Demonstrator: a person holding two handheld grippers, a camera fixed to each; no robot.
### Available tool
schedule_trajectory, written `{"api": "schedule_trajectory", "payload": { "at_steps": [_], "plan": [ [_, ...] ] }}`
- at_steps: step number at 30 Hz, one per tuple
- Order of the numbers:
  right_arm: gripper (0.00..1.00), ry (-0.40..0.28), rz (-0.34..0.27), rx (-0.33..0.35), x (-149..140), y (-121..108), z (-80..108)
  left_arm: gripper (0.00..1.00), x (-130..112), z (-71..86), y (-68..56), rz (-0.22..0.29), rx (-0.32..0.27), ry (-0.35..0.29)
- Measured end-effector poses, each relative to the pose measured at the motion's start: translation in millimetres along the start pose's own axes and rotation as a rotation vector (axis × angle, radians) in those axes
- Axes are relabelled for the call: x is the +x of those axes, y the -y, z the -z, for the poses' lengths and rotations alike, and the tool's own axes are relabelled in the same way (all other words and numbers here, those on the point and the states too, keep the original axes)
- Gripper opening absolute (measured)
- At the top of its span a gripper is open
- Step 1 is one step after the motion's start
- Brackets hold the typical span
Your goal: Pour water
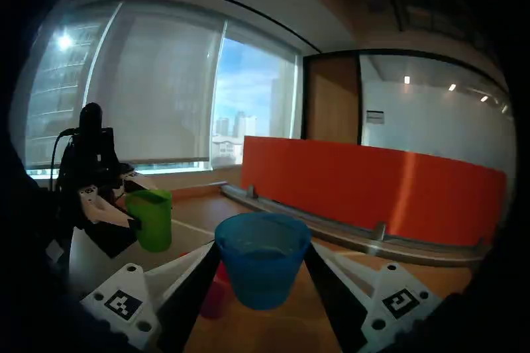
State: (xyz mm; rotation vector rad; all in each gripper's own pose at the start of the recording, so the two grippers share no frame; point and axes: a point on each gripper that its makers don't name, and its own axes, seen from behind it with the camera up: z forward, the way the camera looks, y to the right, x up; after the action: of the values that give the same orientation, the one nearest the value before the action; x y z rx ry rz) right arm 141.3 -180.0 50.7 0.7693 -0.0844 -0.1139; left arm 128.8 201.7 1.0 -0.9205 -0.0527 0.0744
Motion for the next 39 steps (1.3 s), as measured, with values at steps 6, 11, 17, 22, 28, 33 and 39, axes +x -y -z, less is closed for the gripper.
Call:
{"api": "schedule_trajectory", "payload": {
  "at_steps": [6,11,17,22,28,33,39],
  "plan": [
    [0.90,-0.001,0.029,0.012,10.8,2.3,-5.4,0.86,-4.3,-2.0,-2.4,-0.009,-0.008,0.012],
    [0.90,-0.006,0.074,0.032,23.7,7.4,-9.4,0.86,-5.6,-3.3,-5.2,-0.002,-0.020,0.012],
    [0.90,-0.006,0.161,0.051,36.2,12.7,-15.2,0.86,-7.6,-4.8,-10.0,-0.008,-0.032,0.013],
    [0.90,-0.006,0.242,0.064,48.6,16.8,-21.0,0.86,-10.3,-7.5,-14.2,-0.015,-0.040,0.020],
    [0.90,-0.007,0.345,0.085,63.4,26.0,-26.8,0.86,-11.2,-9.4,-18.9,-0.020,-0.048,0.017],
    [0.90,-0.012,0.431,0.097,74.7,34.9,-30.1,0.86,-11.3,-10.6,-20.3,-0.017,-0.051,0.014],
    [0.89,-0.021,0.515,0.109,85.0,44.4,-32.1,0.86,-10.7,-11.4,-21.0,-0.015,-0.053,0.012]
  ]
}}
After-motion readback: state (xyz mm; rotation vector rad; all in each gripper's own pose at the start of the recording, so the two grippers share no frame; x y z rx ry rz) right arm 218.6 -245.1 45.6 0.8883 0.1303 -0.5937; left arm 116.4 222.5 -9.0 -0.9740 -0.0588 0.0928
